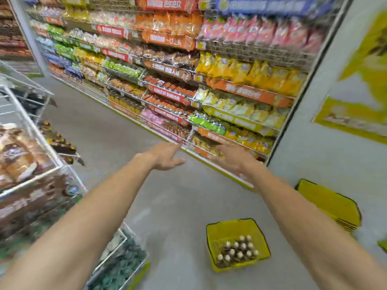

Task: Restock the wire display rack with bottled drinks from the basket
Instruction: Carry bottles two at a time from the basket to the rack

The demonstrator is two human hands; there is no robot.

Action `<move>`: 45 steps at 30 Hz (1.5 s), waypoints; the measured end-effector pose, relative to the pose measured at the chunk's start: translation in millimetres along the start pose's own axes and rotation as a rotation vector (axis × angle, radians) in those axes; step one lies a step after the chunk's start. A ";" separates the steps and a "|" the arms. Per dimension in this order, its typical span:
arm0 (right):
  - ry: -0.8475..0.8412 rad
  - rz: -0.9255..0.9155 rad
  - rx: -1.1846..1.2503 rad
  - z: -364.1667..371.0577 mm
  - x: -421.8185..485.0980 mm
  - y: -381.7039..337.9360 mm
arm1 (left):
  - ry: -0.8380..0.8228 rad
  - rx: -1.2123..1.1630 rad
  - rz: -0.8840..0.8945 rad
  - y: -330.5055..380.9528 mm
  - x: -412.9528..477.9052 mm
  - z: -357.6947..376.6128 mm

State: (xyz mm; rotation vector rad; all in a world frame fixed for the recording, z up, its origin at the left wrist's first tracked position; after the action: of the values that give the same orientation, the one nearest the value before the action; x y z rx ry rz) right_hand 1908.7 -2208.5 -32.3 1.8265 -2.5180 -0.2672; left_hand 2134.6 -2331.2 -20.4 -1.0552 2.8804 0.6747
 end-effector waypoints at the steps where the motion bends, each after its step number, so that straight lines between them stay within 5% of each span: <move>1: -0.038 0.042 -0.004 13.6 -9.9 36.6 | -0.032 -0.012 0.016 25.2 17.8 19.2; 7: -0.147 0.184 -0.029 73.3 -65.7 207.5 | -0.168 -0.033 0.144 155.8 108.3 131.2; 12: -0.246 0.157 -0.059 134.2 -52.8 271.5 | -0.256 -0.047 0.158 198.8 157.0 209.8; 26: -0.673 -0.059 0.061 420.1 39.5 269.8 | -0.552 -0.278 -0.349 79.7 240.4 454.3; 35: -0.715 -0.302 0.089 527.2 84.7 270.3 | -0.556 -0.367 -0.584 65.5 244.4 540.2; 45: -0.671 -0.495 0.028 658.8 120.4 268.8 | -0.472 -0.470 -0.640 58.1 264.1 681.6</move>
State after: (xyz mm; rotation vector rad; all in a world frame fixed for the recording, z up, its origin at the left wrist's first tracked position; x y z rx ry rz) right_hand 1541.3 -2158.0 -651.3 2.7139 -2.3270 -1.0079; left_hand 1796.3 -2185.6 -654.5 -1.4965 1.8693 1.3328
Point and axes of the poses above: each hand's wrist, its own x-axis towards the middle knuckle, its own z-axis out of the palm, y = z × x, the point moved 2 cm from there along x, towards the middle knuckle, and after that the axes turned 15 degrees about -x, right-handed, at the moved point
